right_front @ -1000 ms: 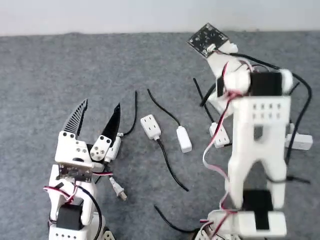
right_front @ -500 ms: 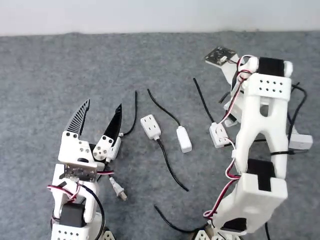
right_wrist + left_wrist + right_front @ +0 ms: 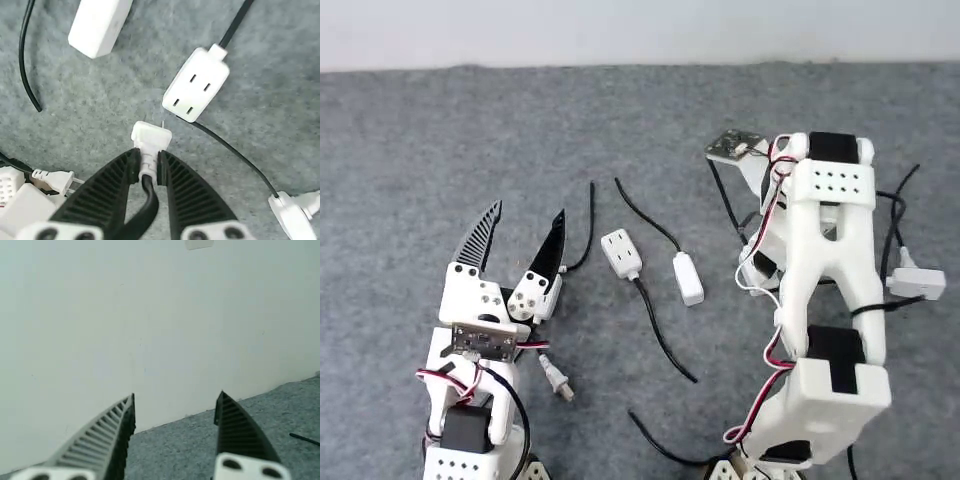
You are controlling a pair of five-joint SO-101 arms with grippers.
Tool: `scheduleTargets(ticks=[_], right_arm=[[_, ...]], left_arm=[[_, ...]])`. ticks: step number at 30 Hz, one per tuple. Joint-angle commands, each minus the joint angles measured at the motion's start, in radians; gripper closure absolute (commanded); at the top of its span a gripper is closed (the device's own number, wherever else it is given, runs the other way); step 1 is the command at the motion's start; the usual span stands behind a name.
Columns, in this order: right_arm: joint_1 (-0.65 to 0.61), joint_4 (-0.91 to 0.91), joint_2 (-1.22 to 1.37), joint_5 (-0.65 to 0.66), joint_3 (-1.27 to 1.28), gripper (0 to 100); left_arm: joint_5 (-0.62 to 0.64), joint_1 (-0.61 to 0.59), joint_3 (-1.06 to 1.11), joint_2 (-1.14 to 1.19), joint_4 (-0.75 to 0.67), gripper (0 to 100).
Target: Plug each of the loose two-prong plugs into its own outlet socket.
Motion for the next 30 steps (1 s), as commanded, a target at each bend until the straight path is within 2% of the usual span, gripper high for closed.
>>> scheduleTargets(ticks=[1,15,21,30], right_arm=[[-0.005,0.041,-0.071,0.014,-0.006,99.1],[0.005,-0.022,-0.010,0.008,-0.009,99.1],[0.058,-0.128,0.048,0.008,-0.029,99.1],[0.073,-0.054,0.143,0.006,-0.127,99.1]], left_arm=[[-0.006,0.006,-0.010,-0.011,-0.031,75],[-0.006,0.006,-0.010,-0.011,-0.031,75],[-0.006,0.006,-0.010,-0.011,-0.031,75],[-0.006,0.006,-0.010,-0.011,-0.031,75]])
